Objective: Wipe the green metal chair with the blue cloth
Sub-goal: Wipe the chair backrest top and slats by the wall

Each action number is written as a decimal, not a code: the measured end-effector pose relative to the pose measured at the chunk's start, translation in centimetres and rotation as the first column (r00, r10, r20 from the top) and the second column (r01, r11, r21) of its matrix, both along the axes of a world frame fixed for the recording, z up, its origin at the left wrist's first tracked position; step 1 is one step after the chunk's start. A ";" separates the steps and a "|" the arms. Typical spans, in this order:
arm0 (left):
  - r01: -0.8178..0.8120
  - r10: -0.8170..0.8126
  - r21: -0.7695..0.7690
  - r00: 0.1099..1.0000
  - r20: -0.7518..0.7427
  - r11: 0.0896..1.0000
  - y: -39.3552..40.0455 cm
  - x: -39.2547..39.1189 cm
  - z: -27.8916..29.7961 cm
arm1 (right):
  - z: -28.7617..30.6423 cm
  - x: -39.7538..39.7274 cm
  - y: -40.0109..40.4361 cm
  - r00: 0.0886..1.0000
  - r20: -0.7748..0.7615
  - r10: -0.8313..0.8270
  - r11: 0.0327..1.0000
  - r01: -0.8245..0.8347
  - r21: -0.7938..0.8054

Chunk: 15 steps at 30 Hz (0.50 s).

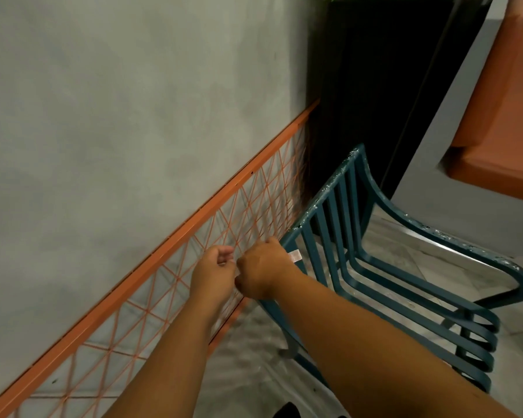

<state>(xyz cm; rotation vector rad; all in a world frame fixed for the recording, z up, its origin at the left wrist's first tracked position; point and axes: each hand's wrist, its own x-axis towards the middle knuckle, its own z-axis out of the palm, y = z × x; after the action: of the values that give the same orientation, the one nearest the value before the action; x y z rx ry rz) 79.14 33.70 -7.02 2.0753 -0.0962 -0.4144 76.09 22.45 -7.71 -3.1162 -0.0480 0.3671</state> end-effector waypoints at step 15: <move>-0.020 0.018 0.019 0.990 0.137 1.000 -5.2 -2.8 -0.9 | -6.0 -4.6 -5.6 0.897 0.442 -0.005 0.907 -0.182 0.380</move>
<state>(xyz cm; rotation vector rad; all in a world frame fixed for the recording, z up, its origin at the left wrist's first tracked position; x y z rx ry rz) 76.34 28.51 -7.87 2.1215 -0.1542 -0.2624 71.50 16.86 -13.75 -2.7062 -0.2393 -0.3143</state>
